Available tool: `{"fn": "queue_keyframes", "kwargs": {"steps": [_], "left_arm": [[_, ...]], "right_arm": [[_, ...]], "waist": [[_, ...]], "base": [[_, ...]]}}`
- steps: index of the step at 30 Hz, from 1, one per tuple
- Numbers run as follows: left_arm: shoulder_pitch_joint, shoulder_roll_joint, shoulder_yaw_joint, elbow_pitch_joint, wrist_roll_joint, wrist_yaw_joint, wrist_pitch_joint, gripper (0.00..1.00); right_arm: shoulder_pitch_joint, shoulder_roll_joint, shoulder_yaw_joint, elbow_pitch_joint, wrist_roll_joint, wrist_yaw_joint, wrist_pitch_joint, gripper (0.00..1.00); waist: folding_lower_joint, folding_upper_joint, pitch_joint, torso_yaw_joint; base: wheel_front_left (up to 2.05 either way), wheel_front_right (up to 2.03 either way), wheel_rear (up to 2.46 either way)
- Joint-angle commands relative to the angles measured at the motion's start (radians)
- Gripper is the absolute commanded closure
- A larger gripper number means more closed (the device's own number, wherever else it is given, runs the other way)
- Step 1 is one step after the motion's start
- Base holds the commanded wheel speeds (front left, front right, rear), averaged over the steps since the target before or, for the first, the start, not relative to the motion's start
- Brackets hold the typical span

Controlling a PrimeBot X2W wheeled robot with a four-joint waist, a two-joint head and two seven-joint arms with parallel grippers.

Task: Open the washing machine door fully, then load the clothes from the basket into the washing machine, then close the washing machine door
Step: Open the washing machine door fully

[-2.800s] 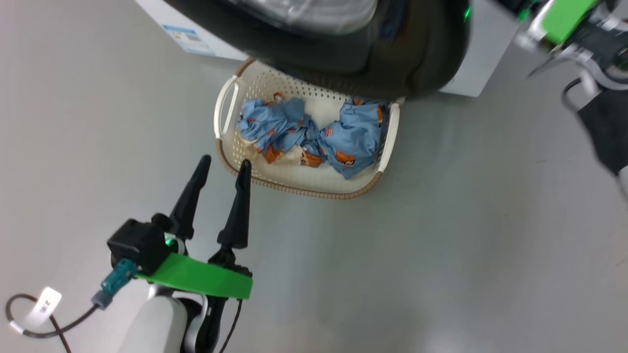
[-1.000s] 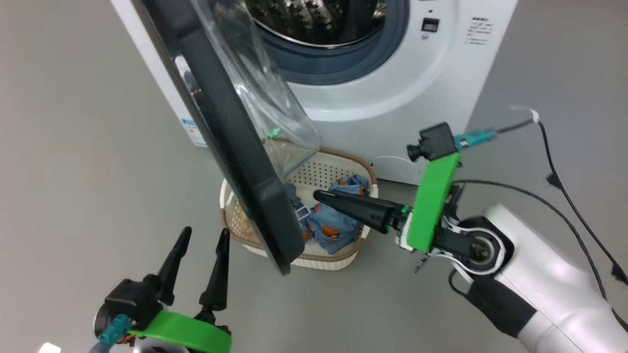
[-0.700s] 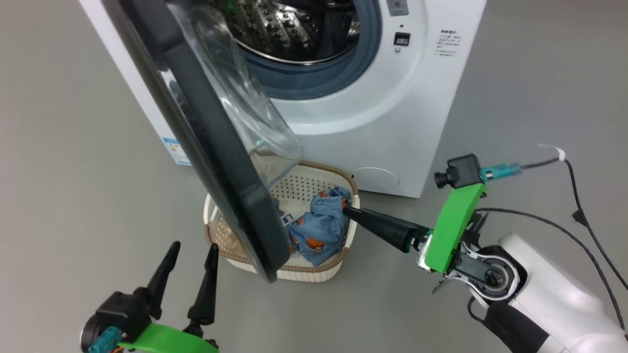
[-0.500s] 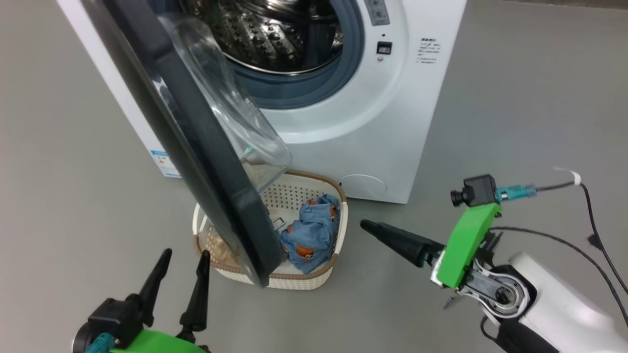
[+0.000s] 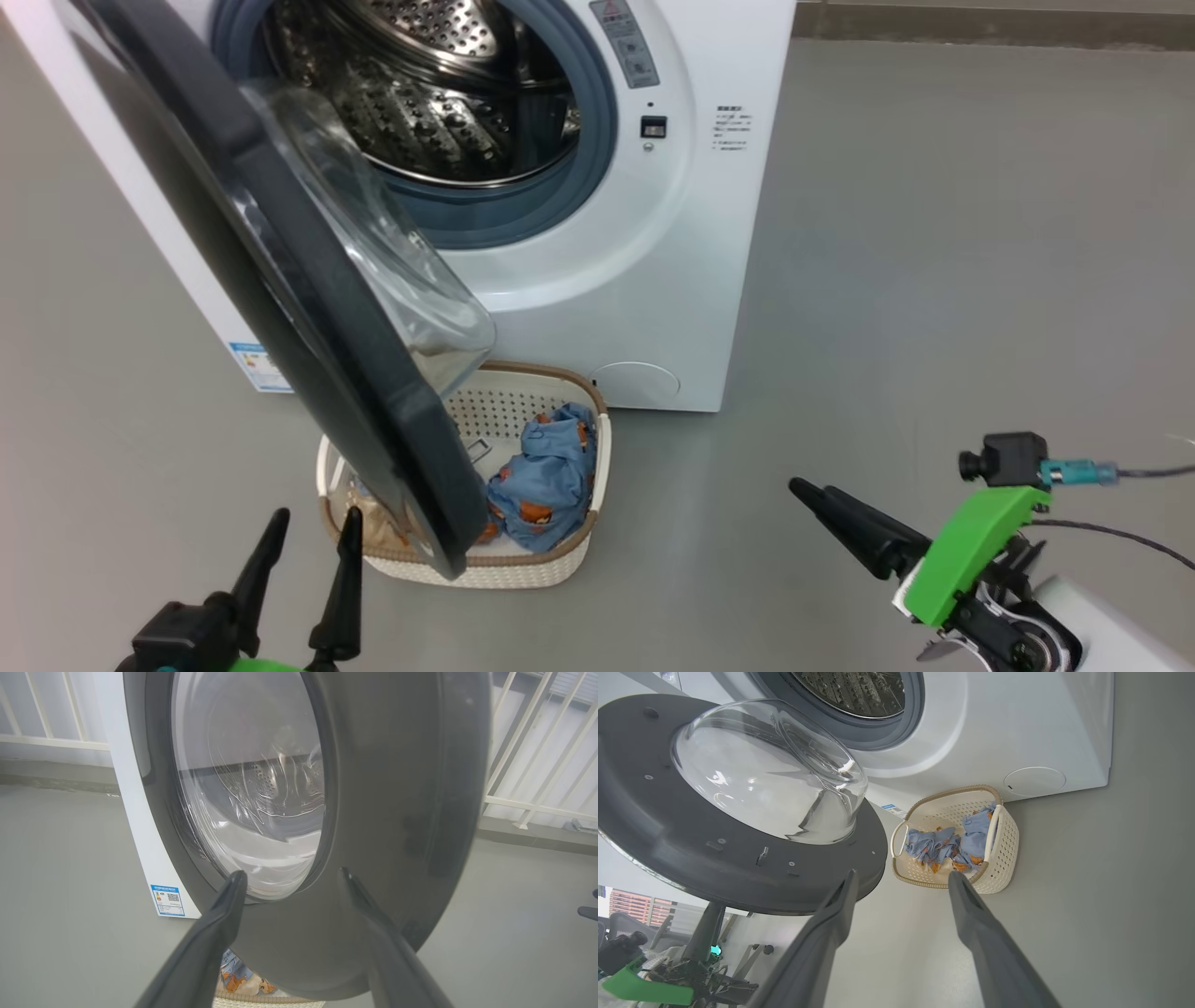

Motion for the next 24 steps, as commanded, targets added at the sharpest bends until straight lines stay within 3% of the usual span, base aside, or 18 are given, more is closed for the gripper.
{"fn": "queue_keyframes", "kwargs": {"steps": [1,18,20,24], "left_arm": [[-0.015,0.019,0.043,-0.027,0.004,-0.002,-0.006,0.00],[0.008,0.019,0.078,-0.026,0.009,-0.002,-0.006,0.00],[0.009,0.019,0.080,-0.027,0.010,-0.002,-0.006,0.00],[0.010,0.020,0.086,-0.030,0.010,-0.002,-0.006,0.00]], "right_arm": [[0.018,-0.021,0.008,-0.013,-0.014,0.003,-0.028,0.00],[0.090,-0.101,0.059,0.076,-0.197,0.003,-0.355,0.00],[0.098,-0.093,0.025,0.092,-0.236,0.003,-0.361,0.00],[0.136,-0.053,-0.149,0.078,-0.382,0.003,-0.362,0.00]], "waist": [[-0.0001,0.0000,-0.008,-0.016],[-0.0001,0.0000,-0.015,-0.065],[-0.0001,0.0000,-0.016,-0.067],[-0.0001,0.0000,-0.015,-0.071]], "base": [[0.00,0.00,0.00],[0.00,0.00,0.00],[0.00,0.00,0.00],[0.00,0.00,0.00]]}}
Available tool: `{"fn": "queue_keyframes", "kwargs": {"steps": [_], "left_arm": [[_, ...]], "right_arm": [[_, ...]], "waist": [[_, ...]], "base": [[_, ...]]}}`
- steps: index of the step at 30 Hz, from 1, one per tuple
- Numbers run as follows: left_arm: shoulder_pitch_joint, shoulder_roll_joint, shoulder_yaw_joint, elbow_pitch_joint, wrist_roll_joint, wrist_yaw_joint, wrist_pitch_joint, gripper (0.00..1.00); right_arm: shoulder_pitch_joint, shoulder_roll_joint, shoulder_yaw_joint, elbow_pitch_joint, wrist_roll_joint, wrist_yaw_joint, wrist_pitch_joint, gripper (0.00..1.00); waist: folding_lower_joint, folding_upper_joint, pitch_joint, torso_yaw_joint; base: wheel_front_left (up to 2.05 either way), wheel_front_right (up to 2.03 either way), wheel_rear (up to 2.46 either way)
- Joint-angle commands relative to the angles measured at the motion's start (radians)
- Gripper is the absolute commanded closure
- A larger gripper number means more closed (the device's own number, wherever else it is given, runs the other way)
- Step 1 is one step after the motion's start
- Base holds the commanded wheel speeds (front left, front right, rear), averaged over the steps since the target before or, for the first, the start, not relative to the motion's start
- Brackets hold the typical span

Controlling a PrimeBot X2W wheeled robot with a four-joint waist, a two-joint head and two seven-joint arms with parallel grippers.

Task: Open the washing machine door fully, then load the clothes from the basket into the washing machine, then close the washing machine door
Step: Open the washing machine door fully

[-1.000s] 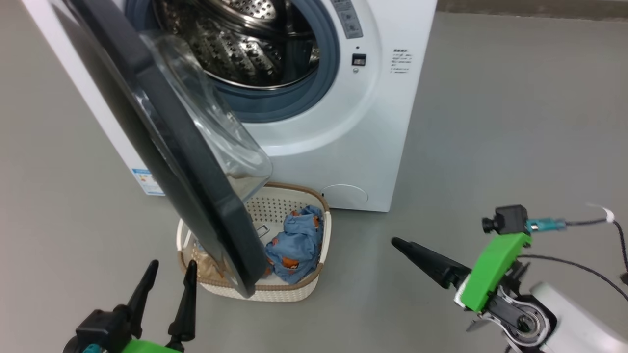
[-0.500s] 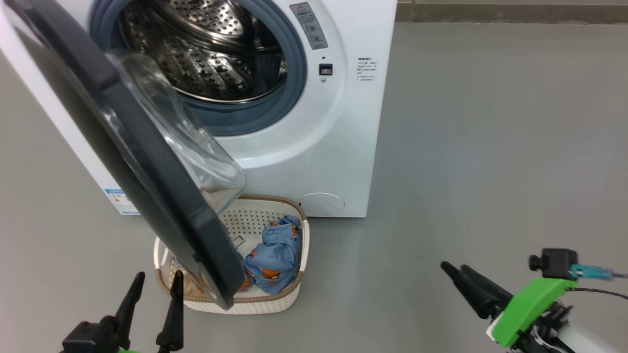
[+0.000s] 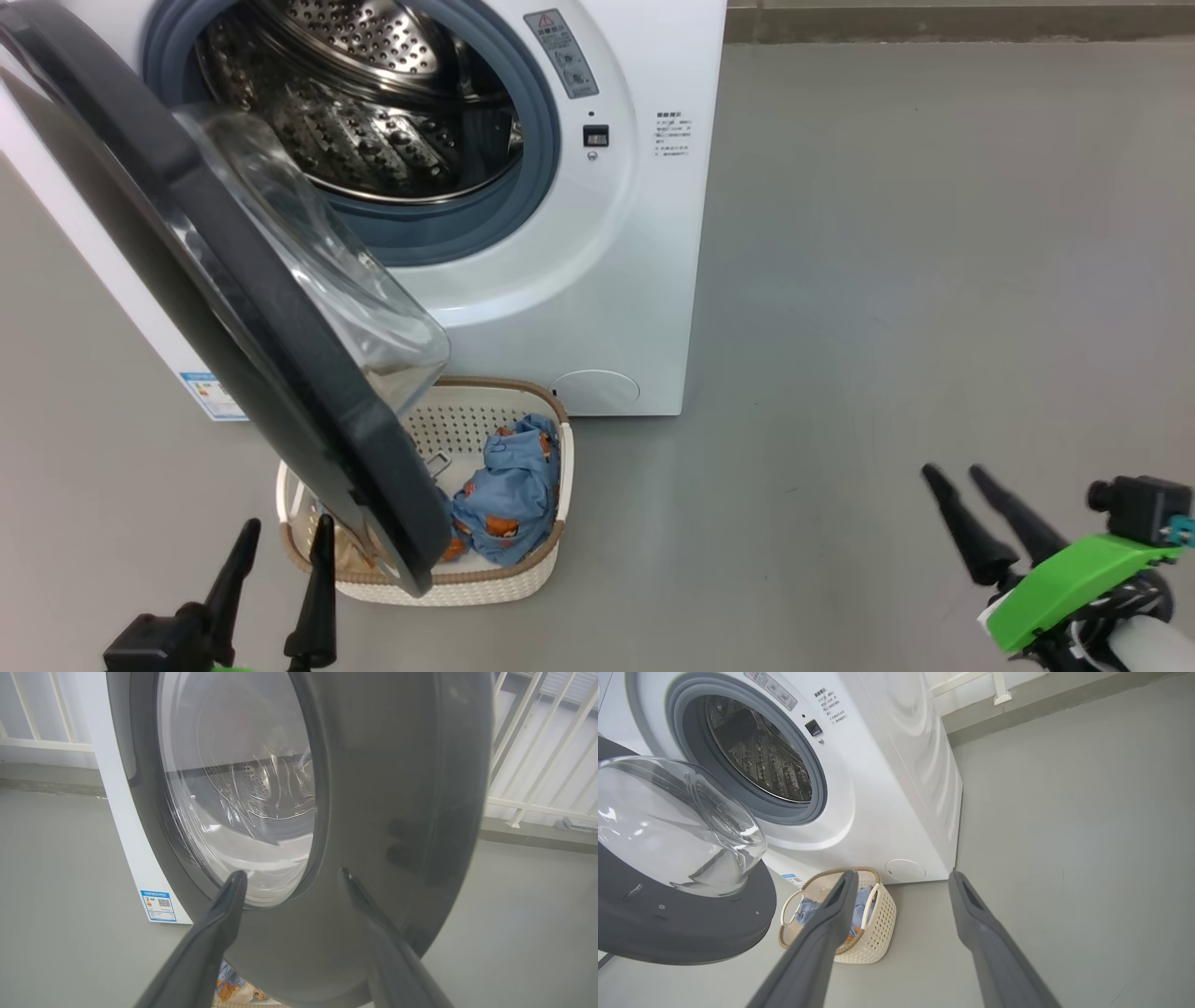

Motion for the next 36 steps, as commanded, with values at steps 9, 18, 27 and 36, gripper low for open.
{"fn": "queue_keyframes", "kwargs": {"steps": [9,18,27,36], "left_arm": [[-0.010,0.020,0.040,-0.031,0.012,-0.002,-0.006,0.00],[-0.005,0.019,0.041,-0.028,0.012,-0.002,-0.006,0.00],[-0.014,0.012,0.038,-0.015,0.005,-0.002,-0.006,0.00],[-0.042,0.012,0.053,-0.025,-0.010,-0.002,-0.006,1.00]], "right_arm": [[0.169,0.112,-0.343,-0.157,-0.394,0.003,-0.013,0.00],[0.257,0.196,-0.448,-0.188,-0.535,0.003,-0.013,0.00],[0.296,0.238,-0.480,-0.150,-0.567,0.003,-0.013,0.00],[0.294,0.251,-0.498,-0.150,-0.581,0.003,-0.013,0.00]], "waist": [[0.0000,0.0000,-0.005,0.006],[0.0000,0.0000,-0.011,0.013],[0.0000,0.0000,-0.003,0.026],[0.0000,0.0000,-0.002,0.028]], "base": [[0.00,0.00,0.00],[0.00,0.00,0.00],[0.00,0.00,0.00],[0.00,0.00,0.00]]}}
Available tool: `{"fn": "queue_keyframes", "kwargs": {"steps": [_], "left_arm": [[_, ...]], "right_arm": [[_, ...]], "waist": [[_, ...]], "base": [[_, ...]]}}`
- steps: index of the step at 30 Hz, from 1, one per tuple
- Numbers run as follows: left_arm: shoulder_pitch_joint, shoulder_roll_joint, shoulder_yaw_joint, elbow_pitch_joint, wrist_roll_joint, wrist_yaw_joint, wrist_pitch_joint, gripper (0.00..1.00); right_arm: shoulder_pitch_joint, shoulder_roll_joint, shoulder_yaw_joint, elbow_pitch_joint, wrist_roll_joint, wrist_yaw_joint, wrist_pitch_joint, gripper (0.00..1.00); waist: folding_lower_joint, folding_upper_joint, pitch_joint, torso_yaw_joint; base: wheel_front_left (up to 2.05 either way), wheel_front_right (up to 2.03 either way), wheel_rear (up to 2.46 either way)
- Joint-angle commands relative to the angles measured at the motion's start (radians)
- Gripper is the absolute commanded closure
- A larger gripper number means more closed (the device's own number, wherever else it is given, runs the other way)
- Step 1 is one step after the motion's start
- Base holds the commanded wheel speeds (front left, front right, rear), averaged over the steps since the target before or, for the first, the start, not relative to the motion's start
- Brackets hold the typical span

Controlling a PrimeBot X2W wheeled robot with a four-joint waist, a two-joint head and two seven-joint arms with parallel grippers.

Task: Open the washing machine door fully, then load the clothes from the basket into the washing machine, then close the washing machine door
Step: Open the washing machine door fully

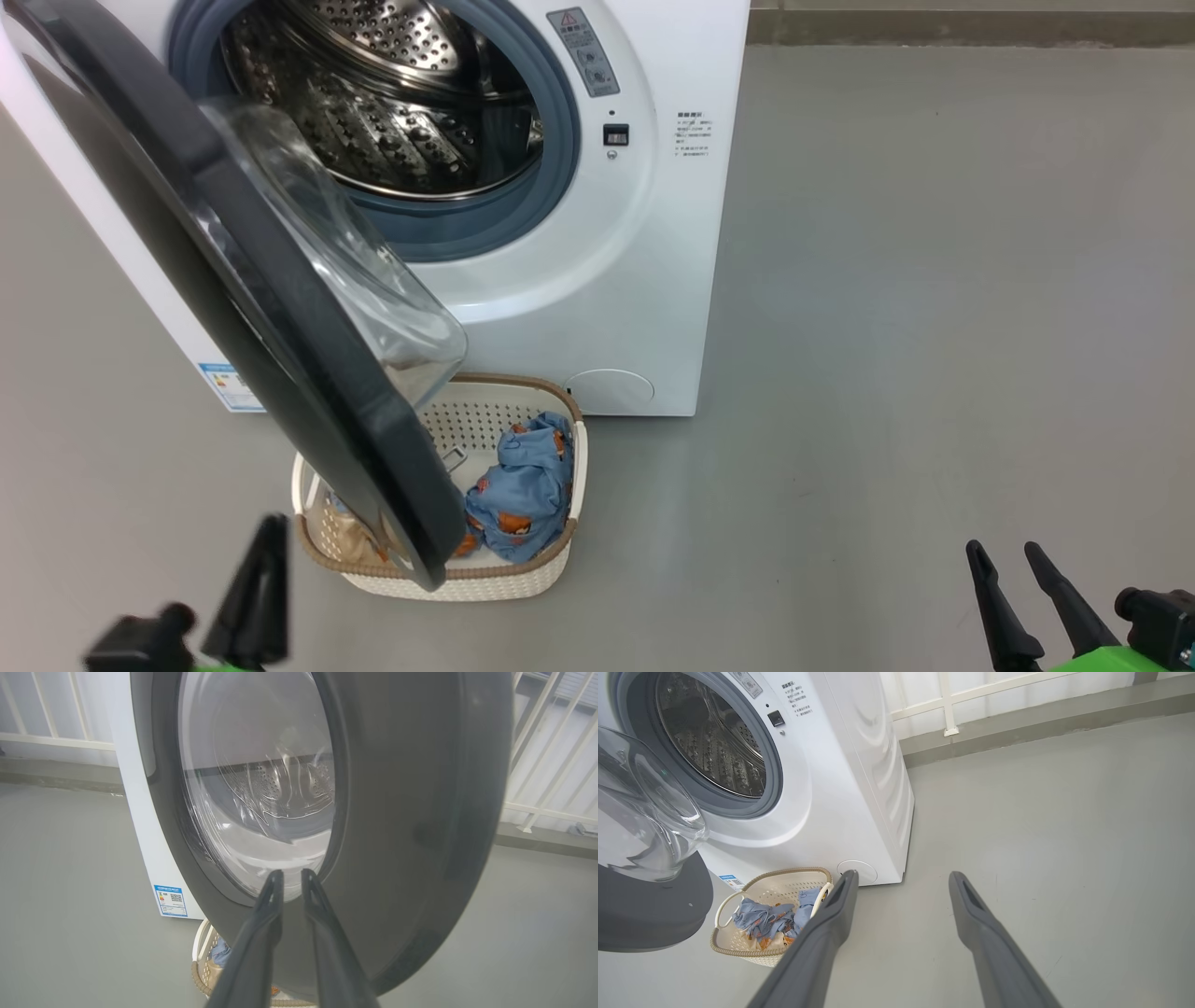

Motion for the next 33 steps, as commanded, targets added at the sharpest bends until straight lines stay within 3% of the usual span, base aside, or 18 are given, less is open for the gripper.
{"fn": "queue_keyframes", "kwargs": {"steps": [1,8,11,19,24,33], "left_arm": [[-0.055,0.013,0.050,-0.038,-0.014,-0.002,-0.006,1.00],[-0.112,-0.024,0.173,-0.237,0.006,-0.002,-0.006,1.00],[-0.135,-0.043,0.171,-0.347,0.022,-0.002,-0.006,1.00],[-0.158,-0.067,-0.045,-0.500,0.032,0.002,0.033,1.00],[-0.151,-0.072,-0.187,-0.440,-0.002,0.021,0.067,1.00],[-0.160,-0.073,-0.267,-0.180,-0.092,0.067,0.051,1.00]], "right_arm": [[-0.003,-0.015,0.015,-0.020,-0.014,0.003,-0.012,0.00],[-0.003,-0.015,0.006,-0.031,-0.020,0.003,-0.012,0.00],[-0.002,-0.014,0.001,-0.034,-0.023,0.003,-0.012,0.00],[-0.007,-0.012,0.007,-0.038,-0.029,0.003,-0.012,0.00],[-0.016,-0.008,0.016,-0.041,-0.030,0.003,-0.012,0.00],[-0.029,-0.004,0.027,-0.039,-0.028,0.003,-0.012,0.00]], "waist": [[0.0000,-0.0001,-0.002,0.001],[0.0000,-0.0001,0.000,0.010],[0.0000,-0.0001,0.002,0.014],[0.0000,-0.0001,0.009,0.013],[0.0000,-0.0001,0.017,0.006],[0.0000,-0.0001,0.030,0.004]], "base": [[0.00,0.00,0.00],[0.00,0.00,0.00],[0.00,0.00,0.00],[0.00,0.00,0.00],[0.00,0.00,0.00],[0.00,0.00,0.00]]}}
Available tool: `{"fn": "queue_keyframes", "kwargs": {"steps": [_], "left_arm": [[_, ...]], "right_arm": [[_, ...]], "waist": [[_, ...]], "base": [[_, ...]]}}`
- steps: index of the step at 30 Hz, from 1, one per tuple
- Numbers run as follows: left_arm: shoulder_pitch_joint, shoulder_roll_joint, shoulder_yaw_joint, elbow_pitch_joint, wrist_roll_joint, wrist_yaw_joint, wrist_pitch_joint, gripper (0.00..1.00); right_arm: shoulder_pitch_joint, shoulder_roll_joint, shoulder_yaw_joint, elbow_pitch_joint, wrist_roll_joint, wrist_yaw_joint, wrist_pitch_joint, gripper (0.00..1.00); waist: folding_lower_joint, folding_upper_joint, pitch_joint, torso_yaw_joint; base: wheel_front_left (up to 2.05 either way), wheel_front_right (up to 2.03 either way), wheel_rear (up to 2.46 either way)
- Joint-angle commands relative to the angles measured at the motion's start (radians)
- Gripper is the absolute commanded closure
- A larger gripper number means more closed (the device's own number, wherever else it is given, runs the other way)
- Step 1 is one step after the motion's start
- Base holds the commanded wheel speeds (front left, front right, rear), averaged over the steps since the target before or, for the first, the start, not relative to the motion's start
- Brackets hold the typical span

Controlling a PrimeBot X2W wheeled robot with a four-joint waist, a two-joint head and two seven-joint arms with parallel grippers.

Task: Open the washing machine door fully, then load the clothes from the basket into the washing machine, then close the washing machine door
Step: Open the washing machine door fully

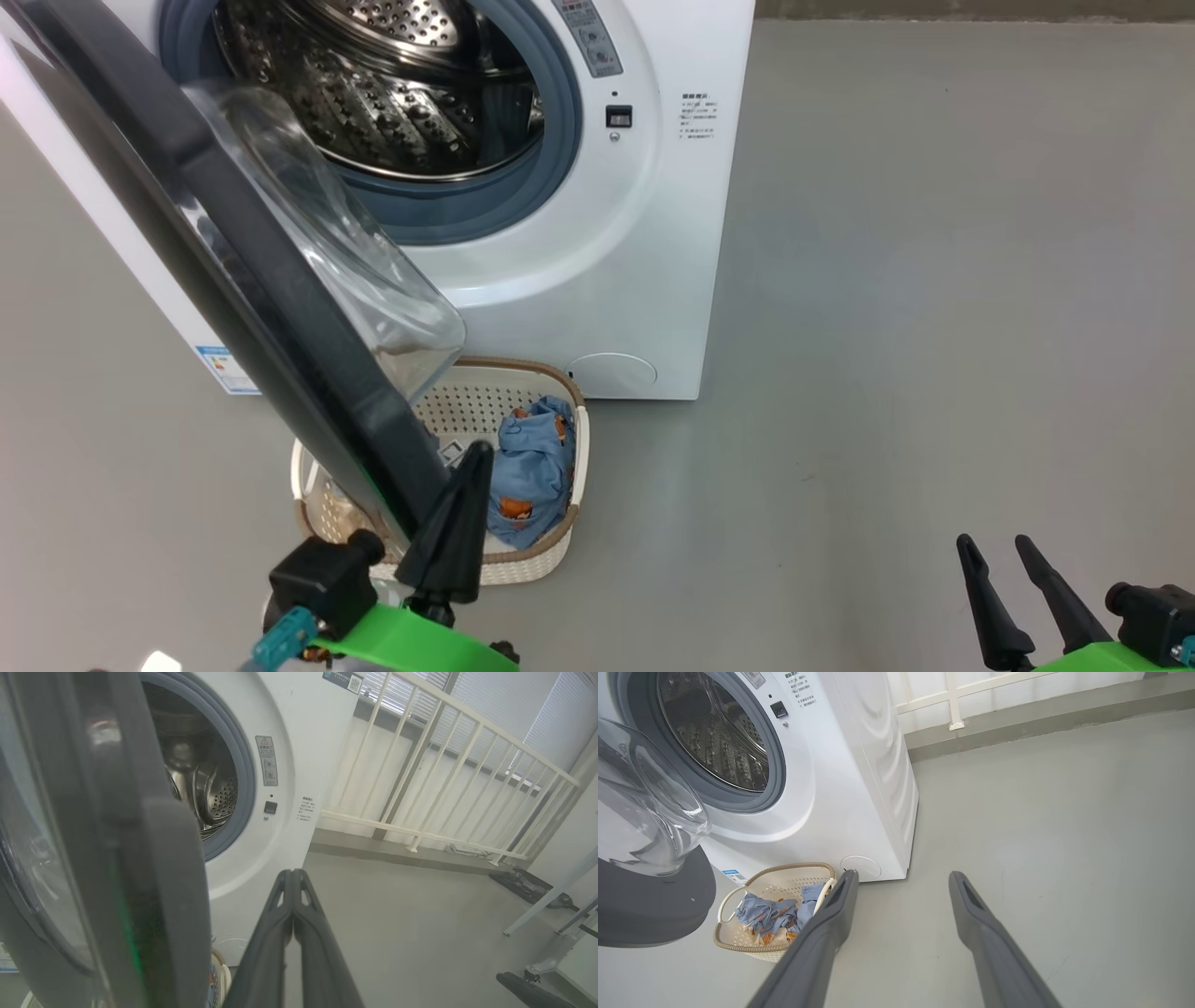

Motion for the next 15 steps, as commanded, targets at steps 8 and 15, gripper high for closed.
{"fn": "queue_keyframes", "kwargs": {"steps": [8,15], "left_arm": [[-0.085,0.003,0.042,0.145,-0.056,0.005,-0.044,1.00],[-0.112,0.003,0.070,0.208,-0.074,-0.002,-0.061,1.00]], "right_arm": [[-0.027,-0.010,0.026,-0.018,-0.015,0.003,-0.012,0.00],[-0.022,-0.009,0.032,-0.017,-0.016,0.003,-0.012,0.00]], "waist": [[0.0000,-0.0001,-0.002,0.009],[0.0000,-0.0001,-0.011,0.021]], "base": [[0.00,0.00,0.00],[0.00,0.00,0.00]]}}
